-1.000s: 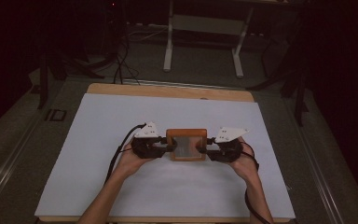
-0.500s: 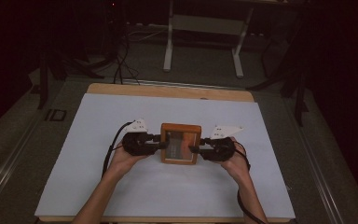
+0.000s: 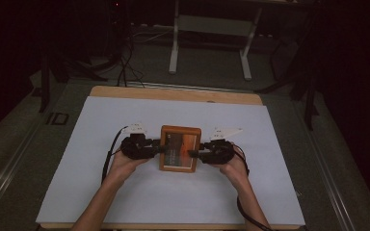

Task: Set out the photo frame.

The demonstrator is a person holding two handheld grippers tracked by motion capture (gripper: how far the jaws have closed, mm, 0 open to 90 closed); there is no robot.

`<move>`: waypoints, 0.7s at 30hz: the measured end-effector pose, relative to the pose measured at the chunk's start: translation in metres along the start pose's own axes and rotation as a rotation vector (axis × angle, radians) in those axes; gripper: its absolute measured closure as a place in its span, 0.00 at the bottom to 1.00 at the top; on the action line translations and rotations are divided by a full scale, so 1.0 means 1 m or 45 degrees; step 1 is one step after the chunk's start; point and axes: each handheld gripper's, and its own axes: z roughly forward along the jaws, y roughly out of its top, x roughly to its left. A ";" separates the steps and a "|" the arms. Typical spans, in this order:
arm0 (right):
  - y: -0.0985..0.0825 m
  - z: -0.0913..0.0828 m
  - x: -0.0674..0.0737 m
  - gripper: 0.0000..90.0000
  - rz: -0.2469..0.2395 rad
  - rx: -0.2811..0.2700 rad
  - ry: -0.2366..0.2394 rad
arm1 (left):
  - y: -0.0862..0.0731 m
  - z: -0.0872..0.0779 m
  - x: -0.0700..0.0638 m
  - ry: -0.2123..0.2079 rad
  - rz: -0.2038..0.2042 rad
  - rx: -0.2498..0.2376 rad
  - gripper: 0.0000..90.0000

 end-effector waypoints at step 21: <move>-0.008 0.011 -0.010 0.65 0.081 -0.032 0.004 | -0.010 0.005 0.010 0.002 -0.094 -0.022 0.72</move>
